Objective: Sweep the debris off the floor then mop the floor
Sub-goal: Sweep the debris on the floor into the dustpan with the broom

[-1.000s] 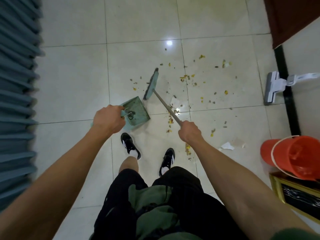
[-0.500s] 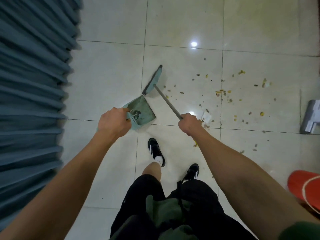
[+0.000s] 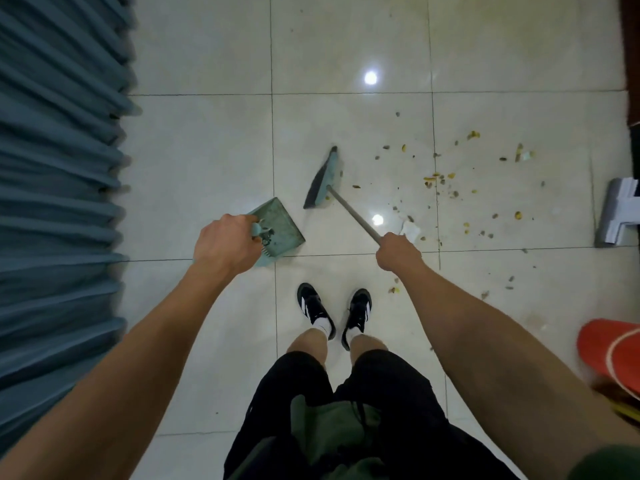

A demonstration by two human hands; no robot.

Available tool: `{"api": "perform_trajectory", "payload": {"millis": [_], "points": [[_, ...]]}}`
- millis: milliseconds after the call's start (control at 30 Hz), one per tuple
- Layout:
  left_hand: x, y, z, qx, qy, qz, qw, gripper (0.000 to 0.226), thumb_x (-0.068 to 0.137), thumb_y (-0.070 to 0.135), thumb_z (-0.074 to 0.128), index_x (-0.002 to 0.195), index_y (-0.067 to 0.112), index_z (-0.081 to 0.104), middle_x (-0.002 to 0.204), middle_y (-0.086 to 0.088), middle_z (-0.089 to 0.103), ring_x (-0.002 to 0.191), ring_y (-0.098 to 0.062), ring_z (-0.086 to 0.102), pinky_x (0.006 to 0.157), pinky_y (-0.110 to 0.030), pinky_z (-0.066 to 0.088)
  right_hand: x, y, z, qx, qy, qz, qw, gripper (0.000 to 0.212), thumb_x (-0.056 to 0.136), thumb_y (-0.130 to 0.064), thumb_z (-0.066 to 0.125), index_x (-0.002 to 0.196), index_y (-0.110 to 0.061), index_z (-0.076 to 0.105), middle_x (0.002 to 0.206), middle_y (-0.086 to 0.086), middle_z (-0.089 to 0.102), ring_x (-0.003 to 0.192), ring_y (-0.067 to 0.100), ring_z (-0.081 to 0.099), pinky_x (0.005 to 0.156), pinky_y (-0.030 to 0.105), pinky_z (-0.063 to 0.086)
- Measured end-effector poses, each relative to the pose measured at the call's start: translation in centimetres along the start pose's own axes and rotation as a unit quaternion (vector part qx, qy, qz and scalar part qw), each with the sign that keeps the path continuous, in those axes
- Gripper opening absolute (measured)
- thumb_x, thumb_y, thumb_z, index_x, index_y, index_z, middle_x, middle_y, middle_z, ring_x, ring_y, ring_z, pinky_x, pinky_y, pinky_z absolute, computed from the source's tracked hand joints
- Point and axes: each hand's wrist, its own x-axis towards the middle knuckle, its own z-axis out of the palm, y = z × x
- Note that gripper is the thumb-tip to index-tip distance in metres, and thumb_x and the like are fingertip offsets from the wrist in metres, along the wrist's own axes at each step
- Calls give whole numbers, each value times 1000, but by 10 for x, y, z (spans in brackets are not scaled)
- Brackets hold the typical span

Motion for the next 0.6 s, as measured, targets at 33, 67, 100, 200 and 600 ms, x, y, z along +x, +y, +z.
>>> {"api": "perform_trajectory", "payload": {"millis": [33, 67, 100, 200, 600], "points": [[4, 10, -2, 6, -1, 11, 1000, 18, 85, 20, 52, 96, 22, 66, 81, -5, 62, 71, -30, 59, 63, -32, 43, -1, 13, 2, 9, -1, 10, 1000, 27, 94, -7, 47, 120, -7, 55, 91, 5, 56, 83, 26, 57, 67, 32, 46], [8, 20, -4, 12, -2, 22, 1000, 18, 85, 21, 53, 97, 22, 66, 81, -5, 63, 71, -30, 60, 63, -32, 43, -4, 26, 5, 20, -3, 20, 1000, 29, 94, -8, 47, 122, -8, 55, 100, 7, 59, 86, 26, 57, 69, 33, 46], [10, 31, -6, 17, -3, 34, 999, 19, 85, 21, 53, 99, 21, 66, 81, -5, 62, 71, -30, 59, 64, -32, 44, -6, 40, 8, 31, -6, 30, 999, 30, 94, -9, 47, 123, -9, 55, 103, 7, 58, 87, 26, 57, 70, 33, 46], [15, 59, -10, 40, -11, 58, 997, 20, 88, 24, 55, 105, 24, 65, 82, -4, 60, 72, -29, 58, 65, -32, 43, -14, 79, 17, 53, -14, 55, 997, 31, 95, -10, 48, 125, -8, 56, 101, 10, 56, 90, 28, 59, 71, 33, 47], [11, 229, -12, 125, -9, 160, 979, 15, 87, 23, 54, 97, 24, 65, 83, -4, 62, 74, -29, 61, 63, -32, 45, -53, 268, 31, 179, -33, 148, 972, 31, 93, -16, 49, 121, -9, 60, 94, 6, 55, 81, 25, 59, 69, 31, 51]]}}
